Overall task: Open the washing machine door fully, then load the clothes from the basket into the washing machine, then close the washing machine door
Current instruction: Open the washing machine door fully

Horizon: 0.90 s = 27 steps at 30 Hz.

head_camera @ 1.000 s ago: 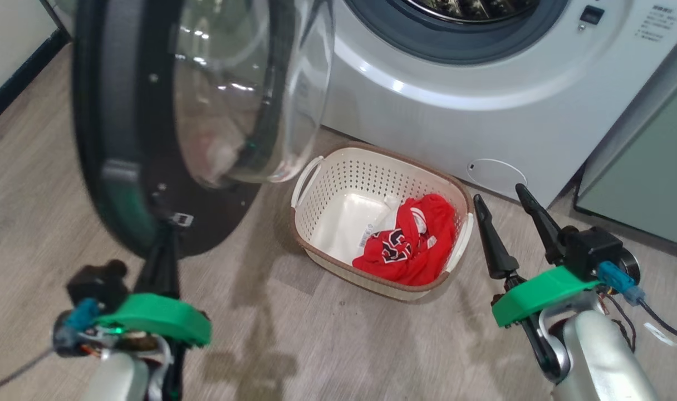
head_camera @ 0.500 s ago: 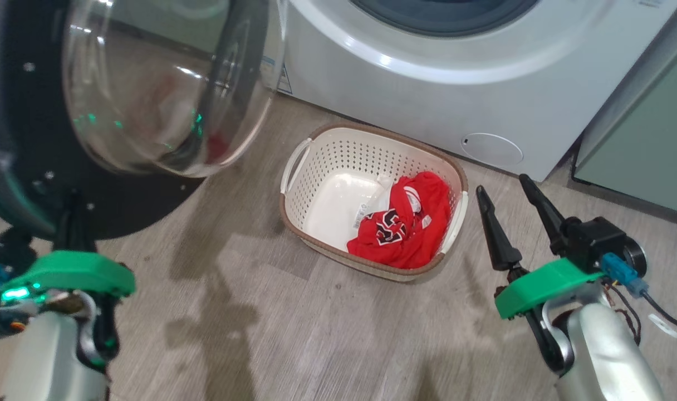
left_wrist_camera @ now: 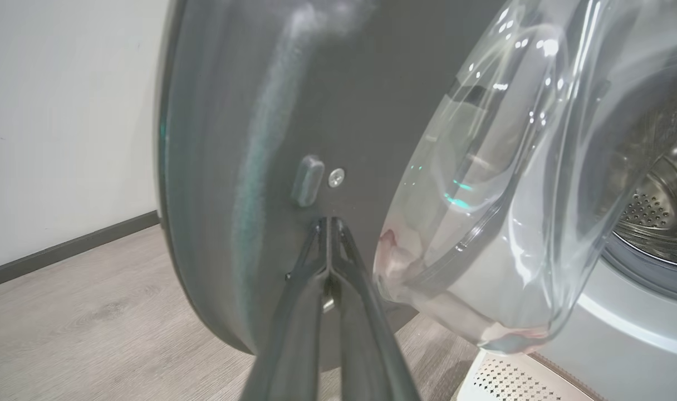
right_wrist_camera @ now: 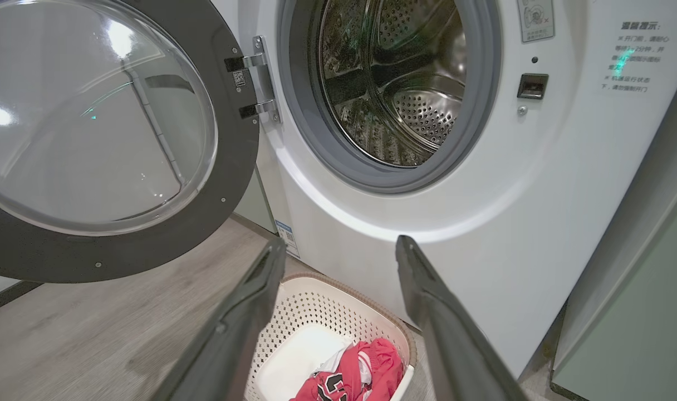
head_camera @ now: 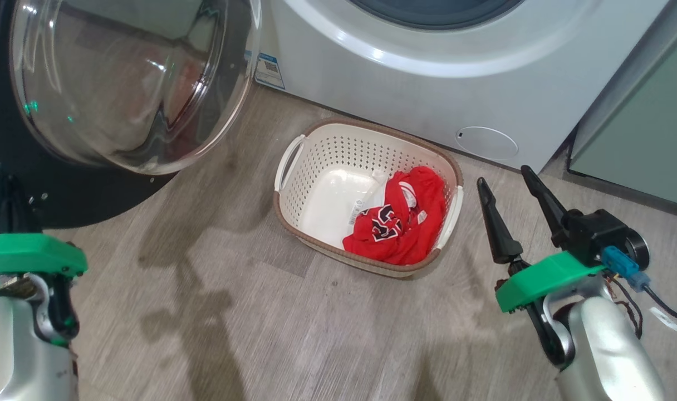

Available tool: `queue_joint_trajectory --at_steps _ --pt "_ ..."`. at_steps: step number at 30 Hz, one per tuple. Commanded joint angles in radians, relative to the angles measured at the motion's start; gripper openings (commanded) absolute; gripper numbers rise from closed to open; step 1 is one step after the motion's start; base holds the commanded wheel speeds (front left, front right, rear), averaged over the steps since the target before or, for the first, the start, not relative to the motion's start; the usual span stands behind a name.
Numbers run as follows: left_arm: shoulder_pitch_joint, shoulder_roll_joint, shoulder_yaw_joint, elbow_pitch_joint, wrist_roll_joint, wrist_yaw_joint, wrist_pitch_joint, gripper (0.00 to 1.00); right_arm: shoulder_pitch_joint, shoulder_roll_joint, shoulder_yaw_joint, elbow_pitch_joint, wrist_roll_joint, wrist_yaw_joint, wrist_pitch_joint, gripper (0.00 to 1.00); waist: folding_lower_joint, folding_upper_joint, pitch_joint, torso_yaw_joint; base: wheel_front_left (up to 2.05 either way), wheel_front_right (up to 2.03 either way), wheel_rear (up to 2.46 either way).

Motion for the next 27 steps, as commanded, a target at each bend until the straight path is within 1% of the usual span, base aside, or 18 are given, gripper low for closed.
queue_joint_trajectory --at_steps 1,6,7,8,9,10,15,18,23,27 --pt "-0.023 0.025 0.046 -0.040 0.020 -0.008 -0.010 0.00 -0.038 0.009 0.025 -0.034 -0.002 0.000 -0.003 1.00 -0.0001 0.0000 -0.002 -0.002 0.00 0.00 0.00" --pt "0.040 -0.032 0.071 -0.110 0.060 -0.029 -0.010 0.00 -0.034 0.009 0.027 -0.031 0.005 0.000 -0.008 1.00 -0.0001 0.0000 -0.011 -0.008 0.00 0.00 0.00" --pt "0.058 -0.041 0.069 -0.123 0.067 -0.032 -0.010 0.11 -0.033 0.009 0.029 -0.030 0.008 0.000 -0.008 1.00 -0.0001 0.0000 -0.014 -0.011 0.00 0.00 0.00" --pt "0.075 -0.051 0.071 -0.145 0.072 -0.037 -0.010 0.38 -0.033 0.009 0.032 -0.029 0.010 0.000 -0.009 1.00 -0.0001 0.0000 -0.016 -0.015 0.00 0.00 0.00" --pt "0.091 -0.059 0.075 -0.171 0.077 -0.041 -0.010 0.72 -0.032 0.009 0.033 -0.027 0.011 0.000 -0.011 1.00 -0.0001 0.0000 -0.019 -0.018 0.00 0.00 0.00" --pt "0.109 -0.068 0.074 -0.197 0.084 -0.044 -0.010 1.00 -0.030 0.009 0.031 -0.026 0.013 0.000 -0.012 1.00 -0.0001 0.0000 -0.023 -0.021 0.00 0.00 0.00" --pt "0.211 -0.100 0.035 -0.339 0.122 -0.062 -0.010 1.00 -0.021 0.009 0.032 -0.018 0.022 0.000 -0.021 1.00 -0.0001 0.0000 -0.040 -0.048 0.00 0.00 0.00" --pt "0.262 -0.109 -0.007 -0.406 0.140 -0.071 0.003 1.00 -0.014 0.009 0.027 -0.015 0.027 0.000 -0.025 1.00 -0.0001 0.0000 -0.046 -0.068 0.00 0.00 0.00" --pt "0.315 -0.118 -0.057 -0.498 0.155 -0.073 0.040 1.00 -0.008 0.009 0.024 -0.009 0.034 0.000 -0.033 1.00 -0.0001 0.0000 -0.058 -0.121 0.00 0.00 0.00" --pt "0.334 -0.121 -0.099 -0.541 0.163 -0.080 0.071 1.00 -0.001 0.009 0.022 -0.004 0.039 0.000 -0.039 1.00 -0.0001 0.0000 -0.068 -0.172 0.00 0.00 0.00"
